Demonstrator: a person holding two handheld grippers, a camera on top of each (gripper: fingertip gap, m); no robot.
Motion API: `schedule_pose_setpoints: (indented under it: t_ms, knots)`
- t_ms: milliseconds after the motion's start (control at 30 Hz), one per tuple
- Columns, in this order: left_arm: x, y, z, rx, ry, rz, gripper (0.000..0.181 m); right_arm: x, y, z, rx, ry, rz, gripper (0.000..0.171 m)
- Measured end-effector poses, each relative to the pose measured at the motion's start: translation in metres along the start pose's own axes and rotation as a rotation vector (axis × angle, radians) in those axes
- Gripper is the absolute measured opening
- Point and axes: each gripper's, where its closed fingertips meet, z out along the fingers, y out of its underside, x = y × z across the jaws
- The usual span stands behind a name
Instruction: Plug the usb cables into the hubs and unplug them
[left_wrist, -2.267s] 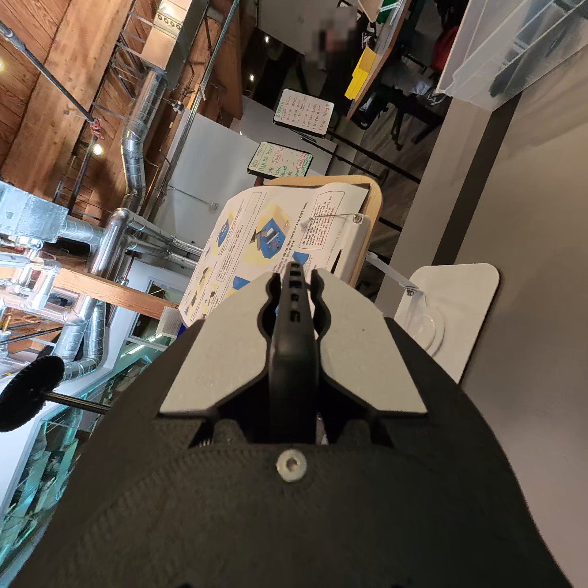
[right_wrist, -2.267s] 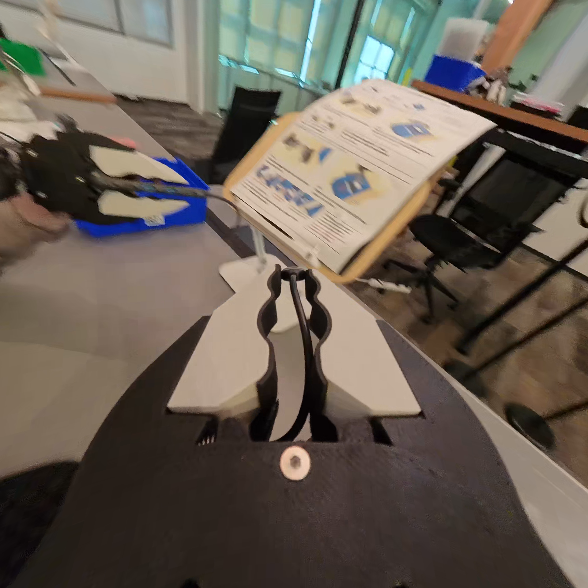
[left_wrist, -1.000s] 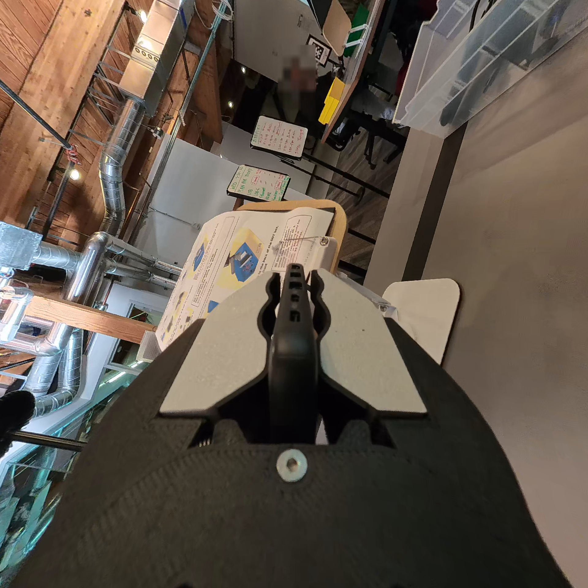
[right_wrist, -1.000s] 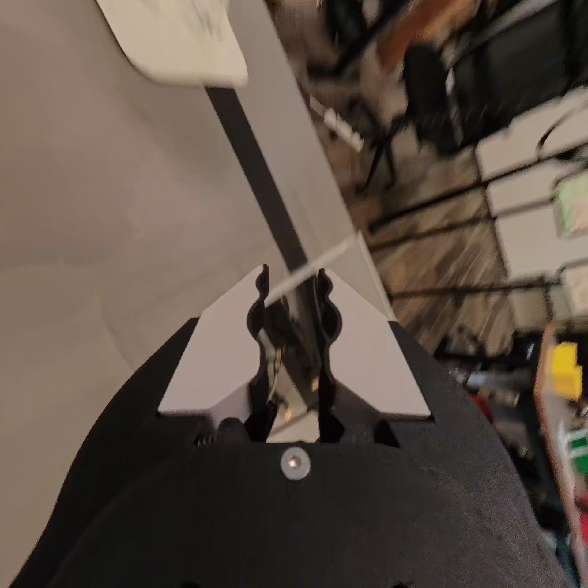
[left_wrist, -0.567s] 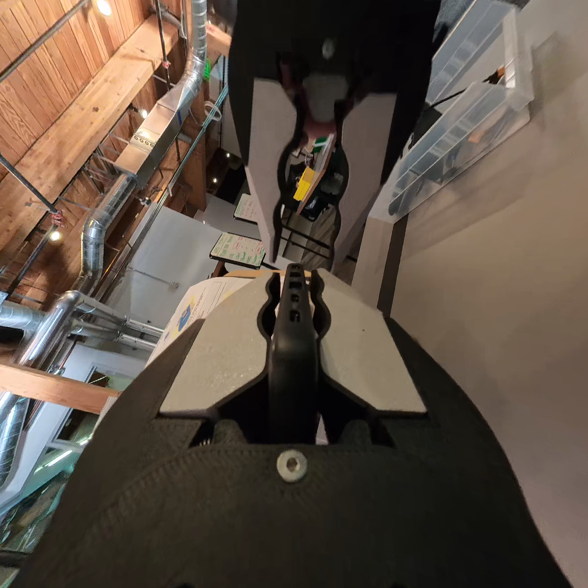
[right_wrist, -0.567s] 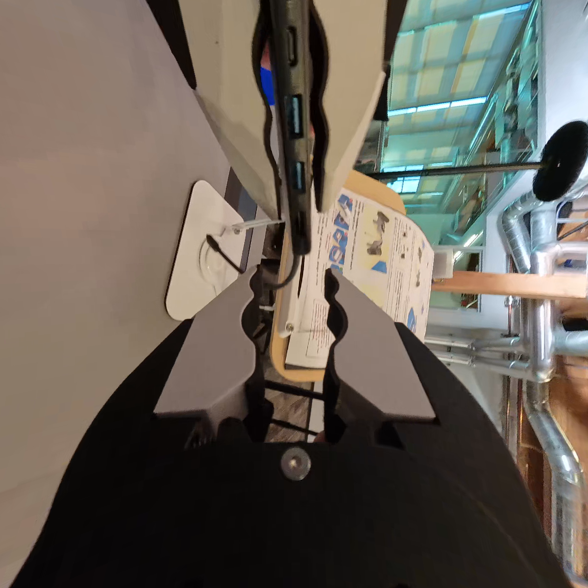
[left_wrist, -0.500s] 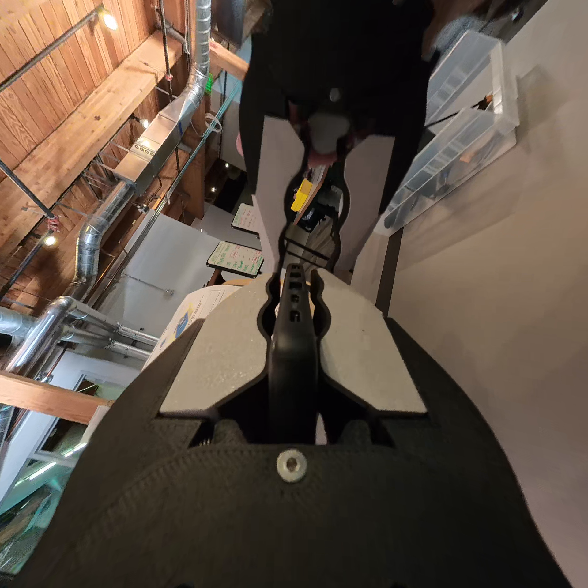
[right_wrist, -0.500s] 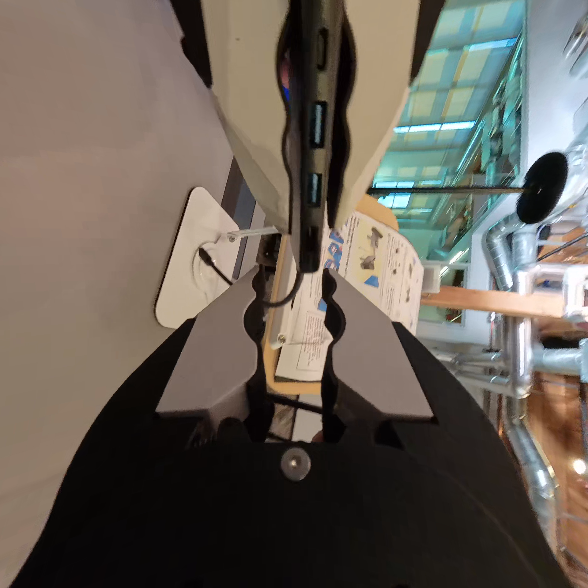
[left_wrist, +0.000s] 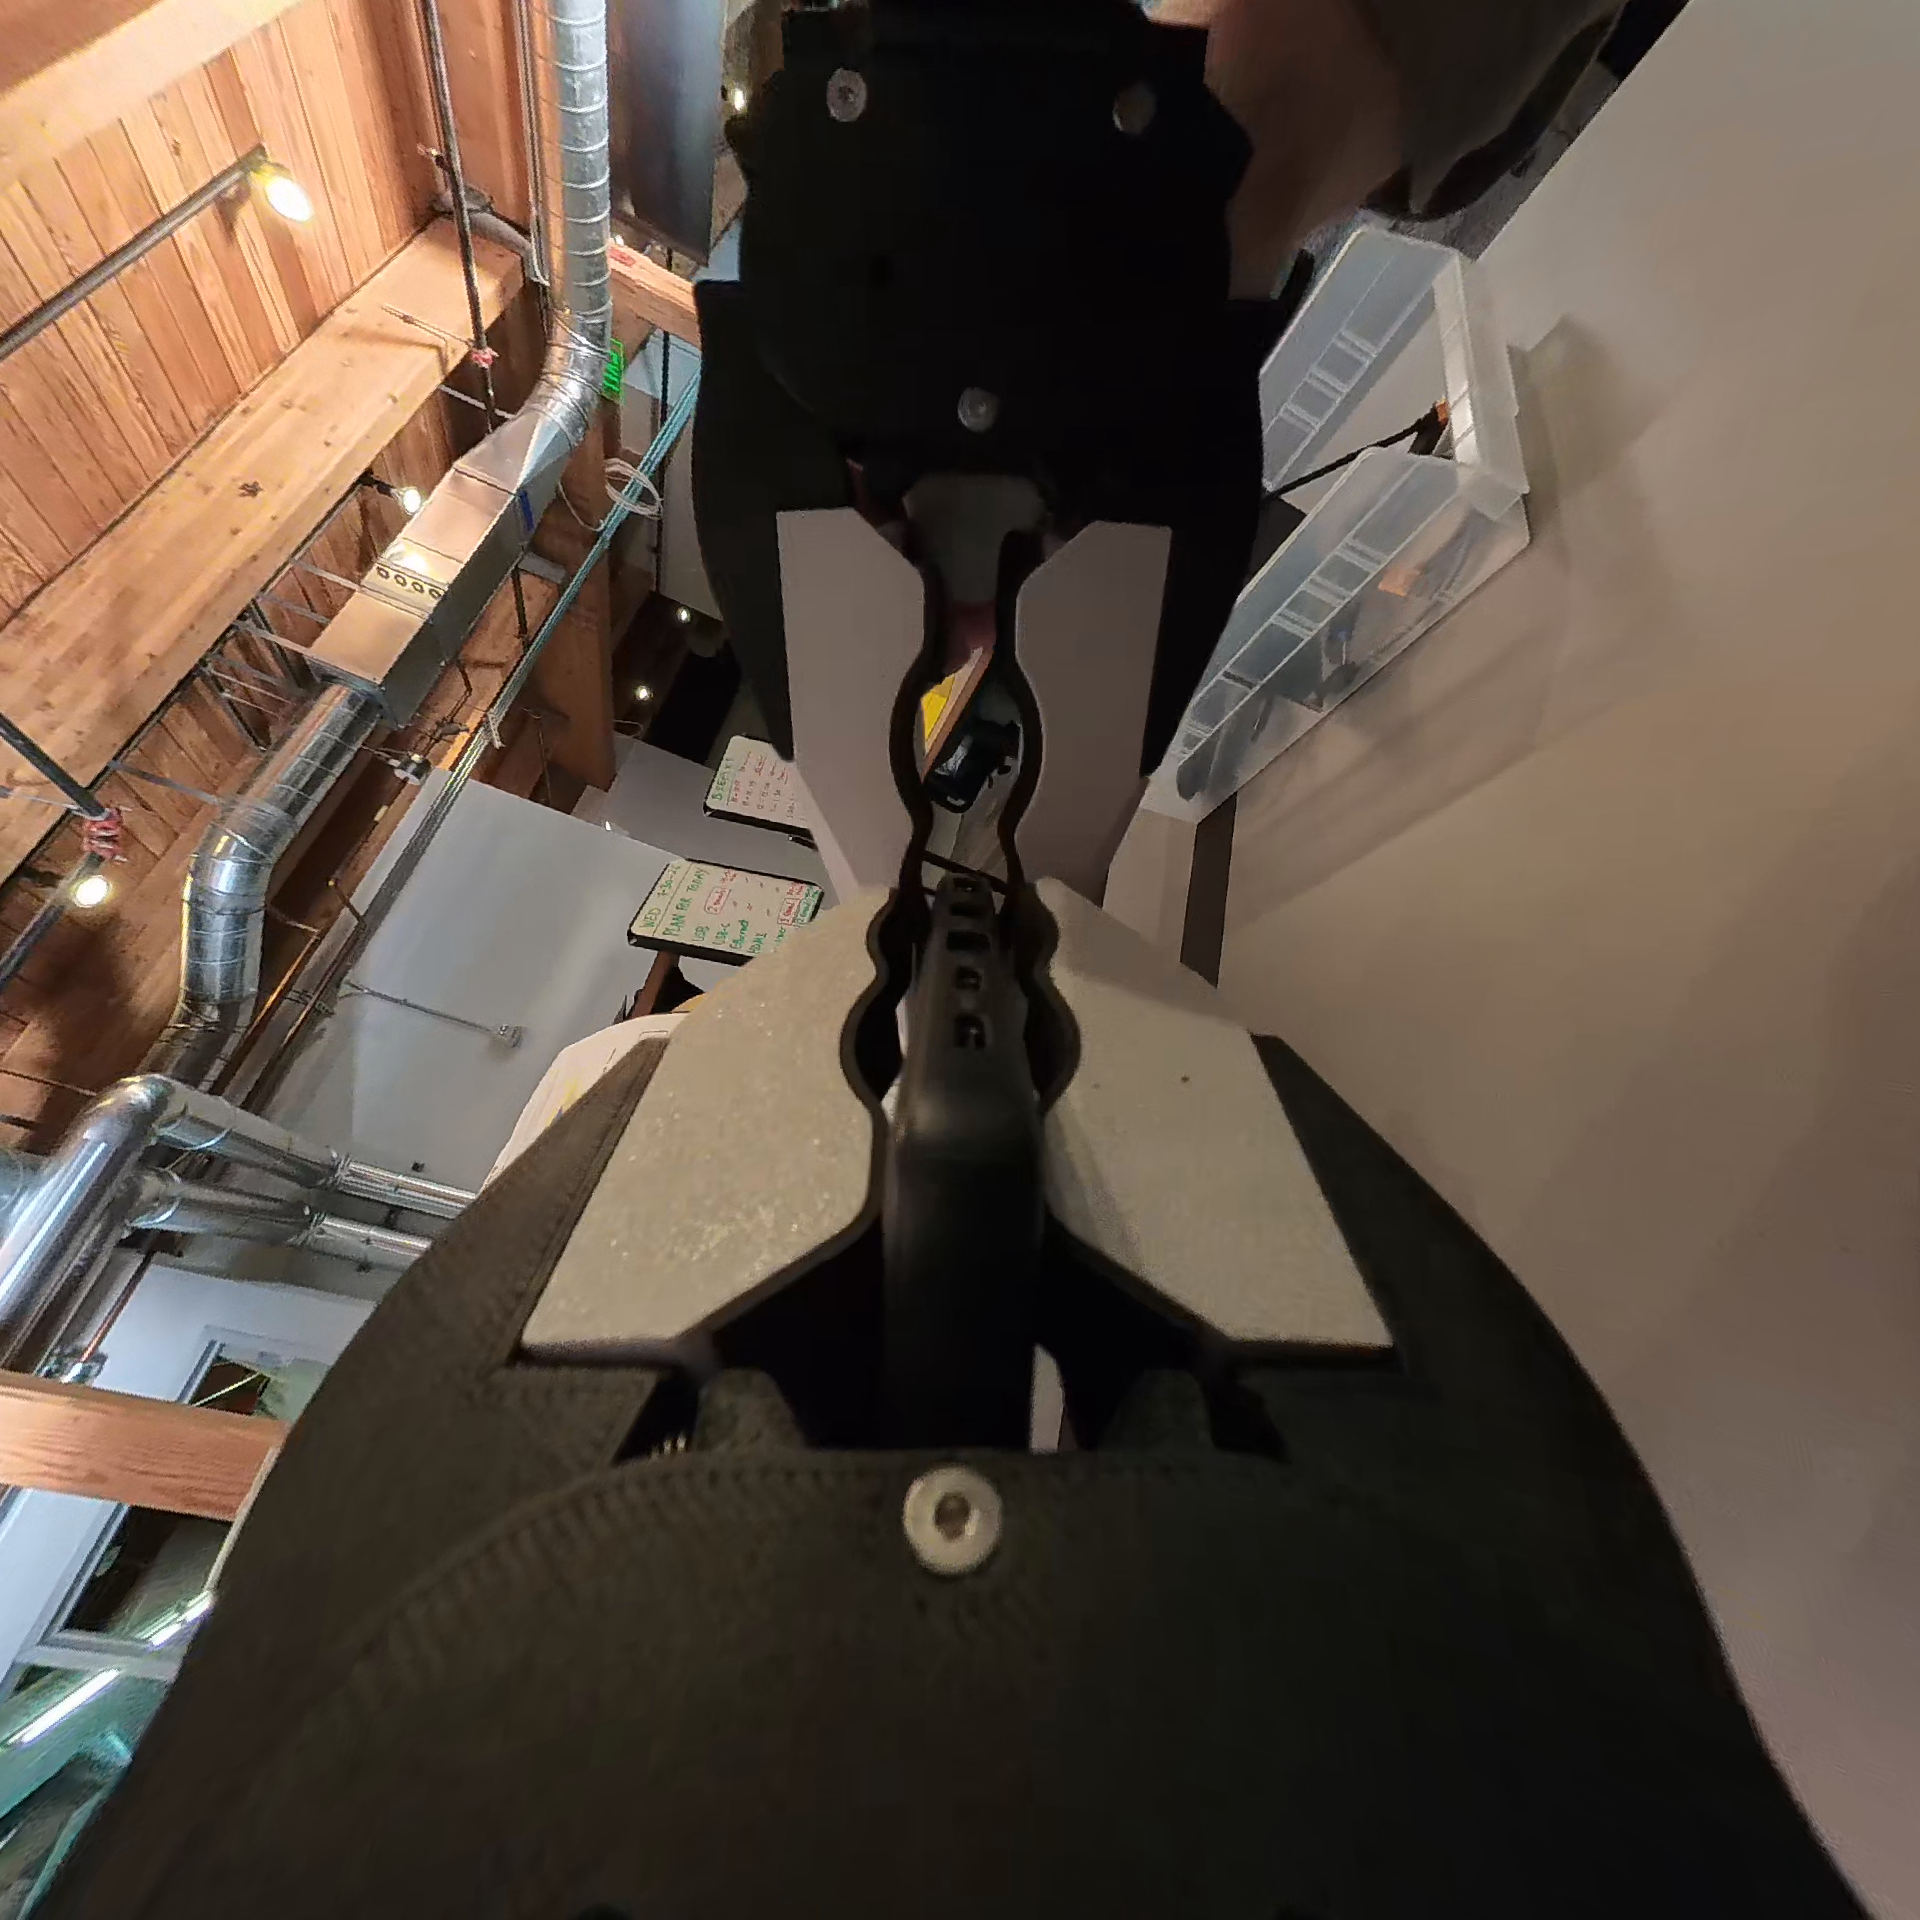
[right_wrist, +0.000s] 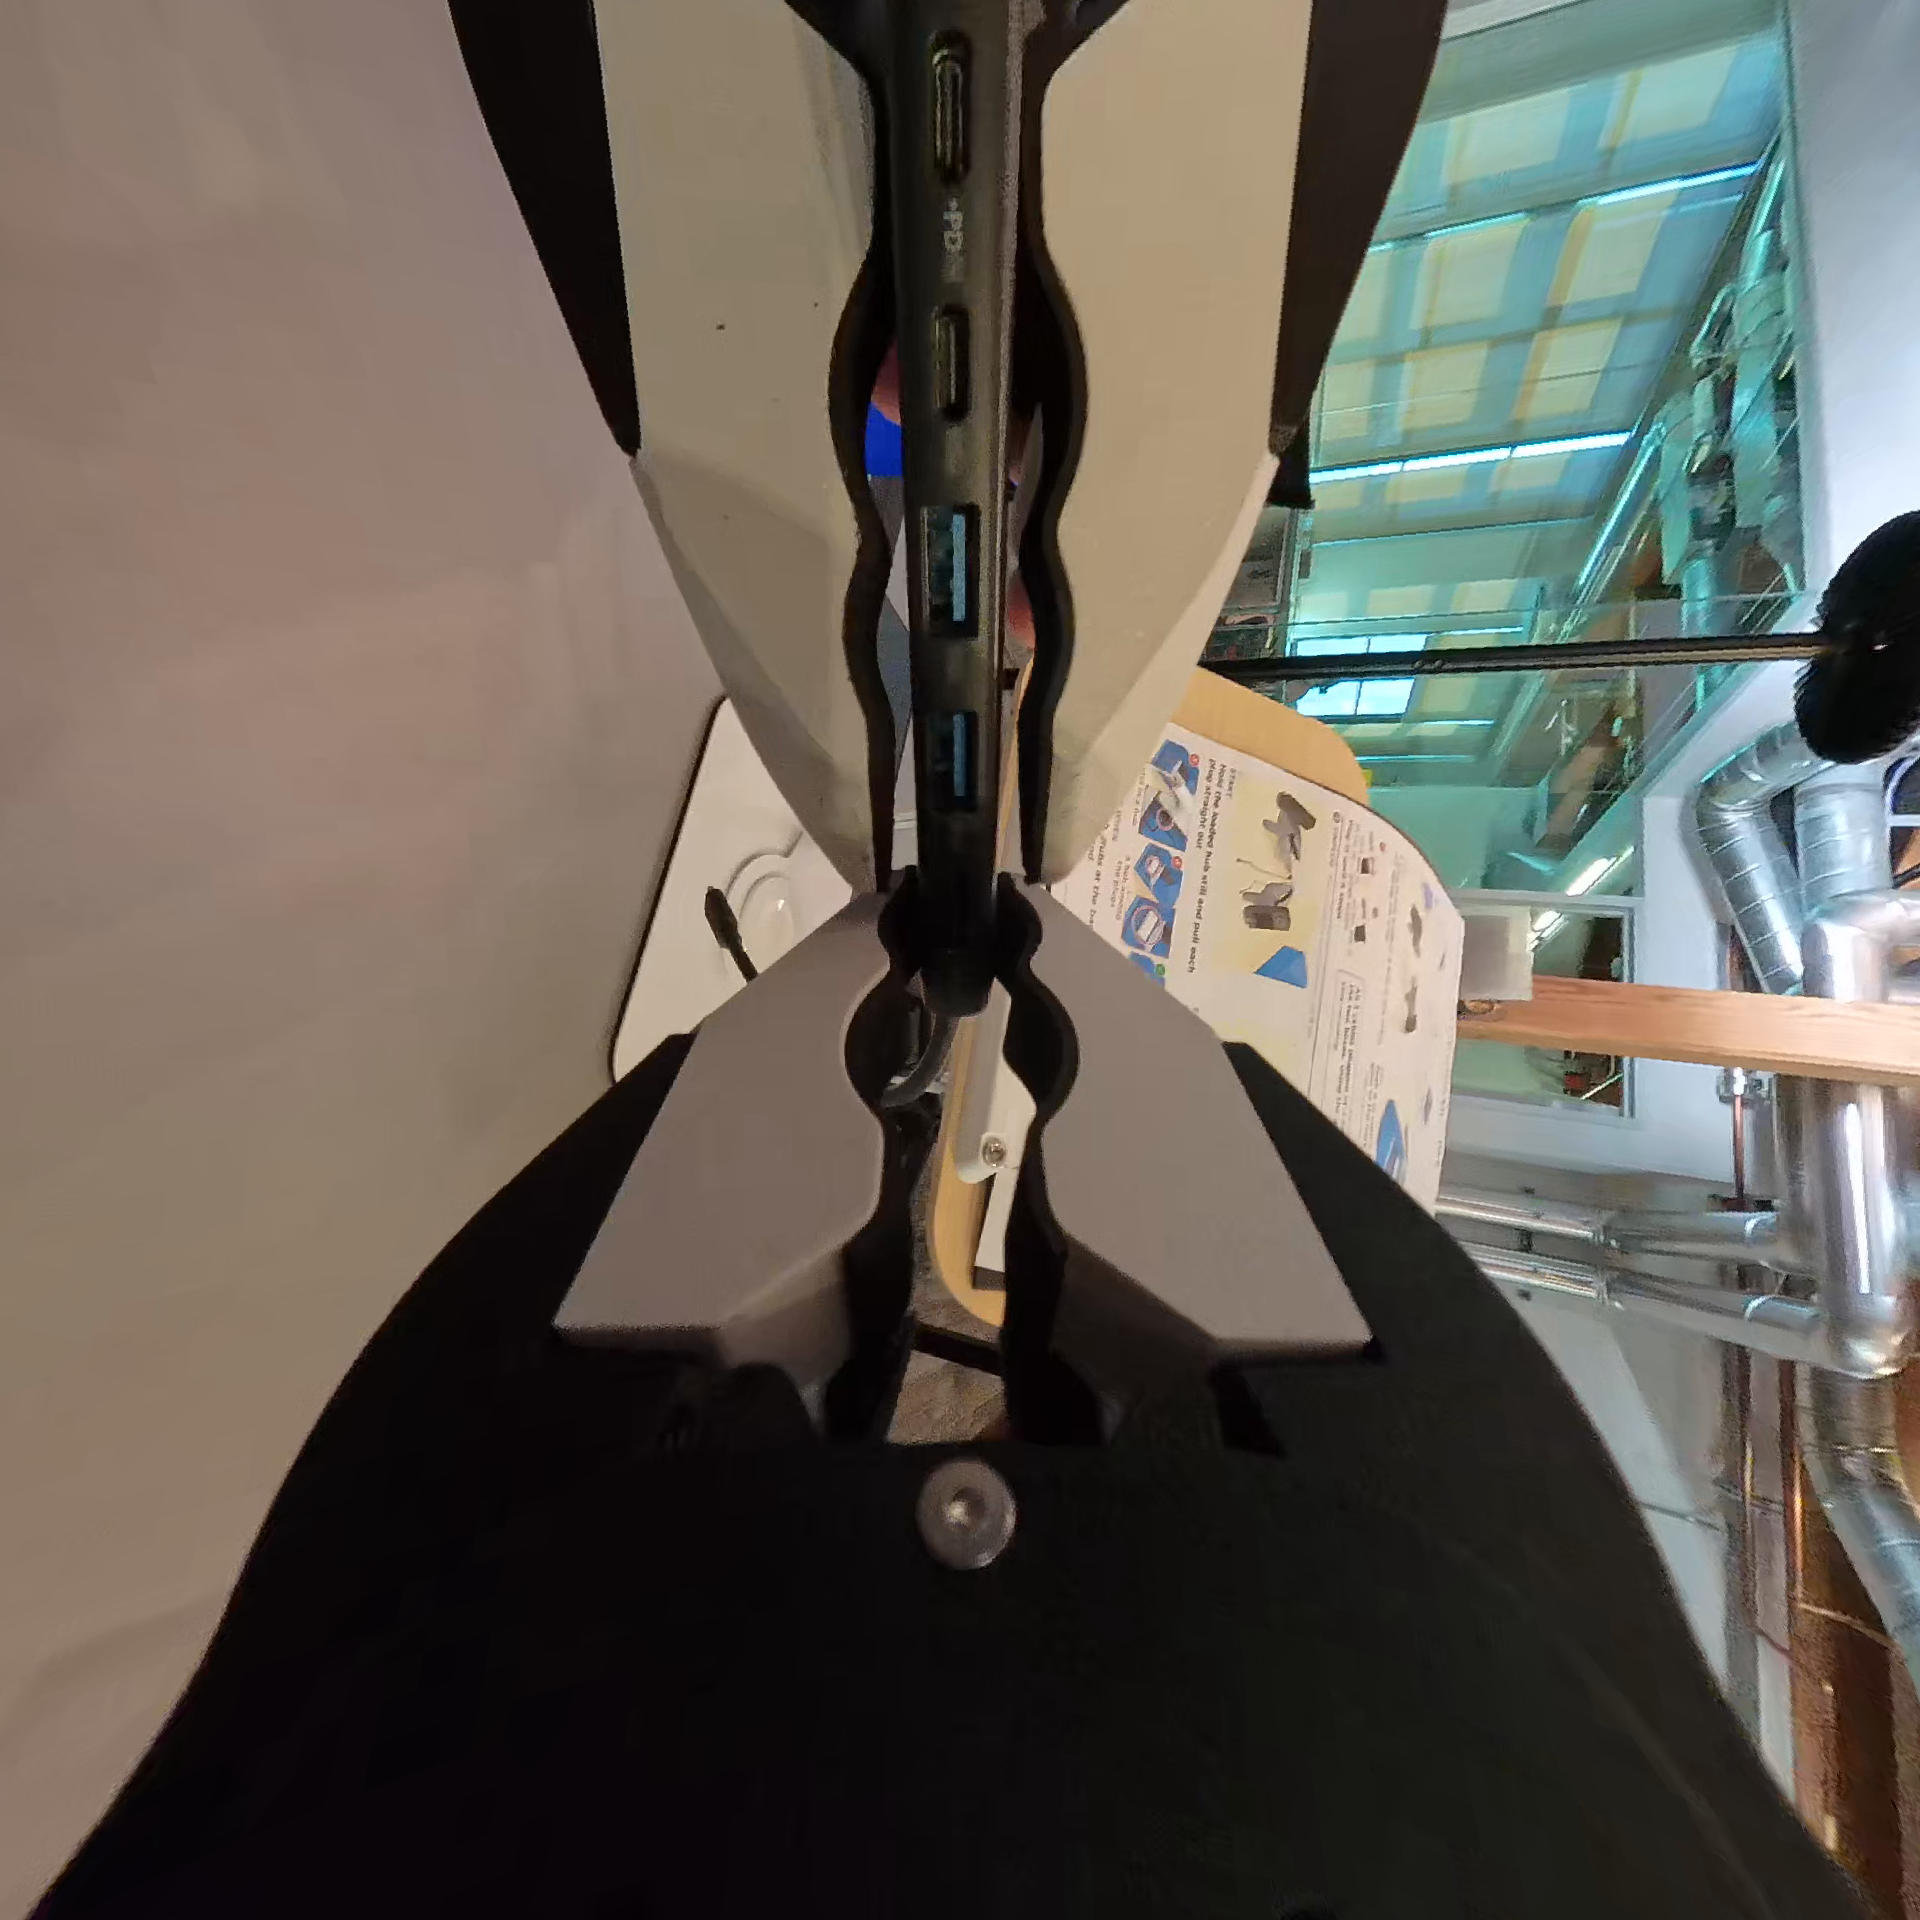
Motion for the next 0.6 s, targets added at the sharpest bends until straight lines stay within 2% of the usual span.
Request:
schedule_pose_setpoints:
  t_ms: [133, 233, 367, 467, 600]
  knots:
    - [-0.001, 0.000, 0.001, 0.001, -0.012, 0.002, 0.020, 0.000, 0.001, -0.004, -0.002, -0.010, 0.046, 0.010]
    - [-0.006, -0.003, -0.001, 0.012, -0.038, 0.020, 0.033, 0.002, 0.007, -0.007, -0.019, -0.006, 0.072, 0.010]
    - [-0.015, -0.003, -0.006, 0.013, -0.069, 0.027, 0.037, 0.007, 0.018, -0.015, -0.049, 0.005, 0.108, 0.010]
    - [-0.022, -0.002, -0.009, 0.018, -0.079, 0.016, 0.044, 0.015, 0.037, -0.024, -0.076, 0.024, 0.173, 0.010]
    - [-0.036, -0.001, -0.017, 0.022, -0.124, 0.007, 0.049, 0.032, 0.083, -0.047, -0.148, 0.070, 0.267, 0.010]
